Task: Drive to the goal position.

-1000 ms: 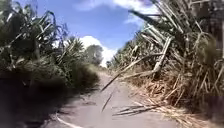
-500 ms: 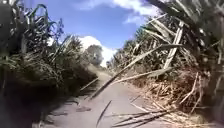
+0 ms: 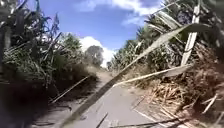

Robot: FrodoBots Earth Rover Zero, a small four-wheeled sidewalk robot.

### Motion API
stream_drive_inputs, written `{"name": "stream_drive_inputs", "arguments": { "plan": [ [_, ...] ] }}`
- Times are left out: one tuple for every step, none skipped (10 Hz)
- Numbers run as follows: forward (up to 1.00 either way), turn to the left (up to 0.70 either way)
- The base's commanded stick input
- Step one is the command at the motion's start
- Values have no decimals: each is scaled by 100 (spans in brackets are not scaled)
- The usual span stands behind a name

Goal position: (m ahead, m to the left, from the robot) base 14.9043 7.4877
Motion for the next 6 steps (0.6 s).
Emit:
{"name": "stream_drive_inputs", "arguments": {
  "plan": [
    [70,0],
    [70,0],
    [70,0],
    [70,0],
    [70,0],
    [70,0]
  ]
}}
